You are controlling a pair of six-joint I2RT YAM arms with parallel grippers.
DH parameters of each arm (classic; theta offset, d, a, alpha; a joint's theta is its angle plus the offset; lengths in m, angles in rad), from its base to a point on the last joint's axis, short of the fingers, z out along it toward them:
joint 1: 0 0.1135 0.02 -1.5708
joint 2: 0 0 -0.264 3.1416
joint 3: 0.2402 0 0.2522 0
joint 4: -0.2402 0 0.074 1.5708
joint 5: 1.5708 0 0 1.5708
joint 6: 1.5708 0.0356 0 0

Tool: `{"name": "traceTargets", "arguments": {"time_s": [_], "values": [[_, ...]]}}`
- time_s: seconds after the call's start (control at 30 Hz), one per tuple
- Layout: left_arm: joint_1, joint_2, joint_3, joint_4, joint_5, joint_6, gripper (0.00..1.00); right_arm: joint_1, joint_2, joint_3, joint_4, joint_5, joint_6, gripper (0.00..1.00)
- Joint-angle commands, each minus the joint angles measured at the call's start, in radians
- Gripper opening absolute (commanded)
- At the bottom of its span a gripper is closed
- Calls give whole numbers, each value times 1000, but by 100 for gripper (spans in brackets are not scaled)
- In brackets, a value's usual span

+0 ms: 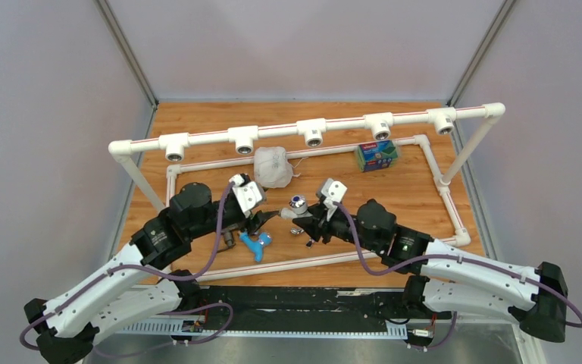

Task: Install the water faucets

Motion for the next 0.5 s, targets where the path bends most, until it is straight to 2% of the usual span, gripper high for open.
{"name": "traceTargets", "arguments": {"time_s": [0.0, 0.1, 0.23, 0.37, 0.47], "values": [[5, 7, 147, -119, -57, -104, 69, -21, -122, -52, 17, 55, 116, 0], [5, 30, 244, -190, -79, -130, 74, -23, -209, -92, 0, 103, 139, 0], [5, 121, 446, -341, -143, -188, 79, -23, -310, -118, -53, 180, 142, 0], [5, 314, 794, -561, -278, -250, 81, -23, -373, -141, -116, 253, 130, 0], [6, 426, 960, -705, -340, -262, 82, -23, -386, -142, -162, 250, 89, 0]]}}
